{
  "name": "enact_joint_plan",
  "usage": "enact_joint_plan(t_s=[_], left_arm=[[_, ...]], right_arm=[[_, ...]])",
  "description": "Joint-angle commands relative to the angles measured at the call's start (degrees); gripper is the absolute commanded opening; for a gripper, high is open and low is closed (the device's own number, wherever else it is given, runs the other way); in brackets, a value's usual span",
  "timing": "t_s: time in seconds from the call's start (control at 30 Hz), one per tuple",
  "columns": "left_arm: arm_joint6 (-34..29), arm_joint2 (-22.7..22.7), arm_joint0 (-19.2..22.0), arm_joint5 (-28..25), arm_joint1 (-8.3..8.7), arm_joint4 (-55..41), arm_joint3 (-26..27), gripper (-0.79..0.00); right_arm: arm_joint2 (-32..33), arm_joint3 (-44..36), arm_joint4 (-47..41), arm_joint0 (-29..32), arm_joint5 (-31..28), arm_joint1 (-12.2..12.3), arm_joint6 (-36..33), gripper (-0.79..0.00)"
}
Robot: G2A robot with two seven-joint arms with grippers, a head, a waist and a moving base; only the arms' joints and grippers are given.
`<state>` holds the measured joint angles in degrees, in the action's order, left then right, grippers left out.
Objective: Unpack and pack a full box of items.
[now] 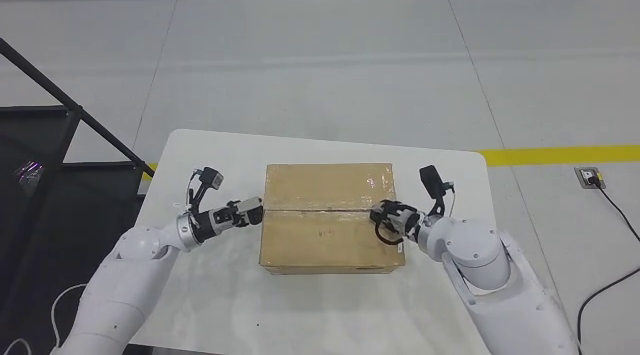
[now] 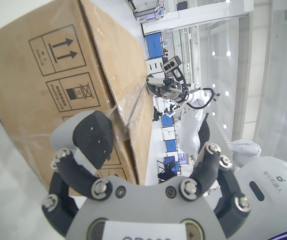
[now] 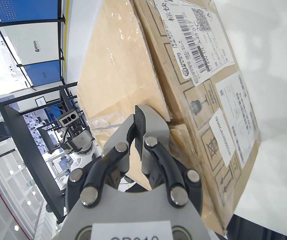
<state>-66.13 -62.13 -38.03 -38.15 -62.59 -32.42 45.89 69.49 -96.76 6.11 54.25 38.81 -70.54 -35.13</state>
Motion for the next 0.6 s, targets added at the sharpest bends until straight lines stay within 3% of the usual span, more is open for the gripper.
enact_joint_plan(t_s=[0.0,0.33,0.47,0.57], left_arm=[[-0.03,0.49,0.56,0.03,-0.32,-0.48,-1.24,0.0],[2.15,-1.63,0.75,-2.16,0.32,-1.38,-3.93,0.0],[3.42,-4.68,-0.96,-3.42,1.72,-2.13,-0.54,0.0],[4.0,-7.62,-3.41,-4.01,3.06,-2.77,3.92,0.0]], right_arm=[[0.46,-0.72,-0.02,0.69,0.03,0.1,0.42,-0.785],[7.28,-6.17,-2.08,6.92,-0.69,0.98,3.6,-0.785],[11.66,-8.62,-5.01,10.64,-3.84,1.28,5.3,-0.785],[15.23,-10.74,-9.96,14.45,-9.39,1.17,8.21,-0.785]])
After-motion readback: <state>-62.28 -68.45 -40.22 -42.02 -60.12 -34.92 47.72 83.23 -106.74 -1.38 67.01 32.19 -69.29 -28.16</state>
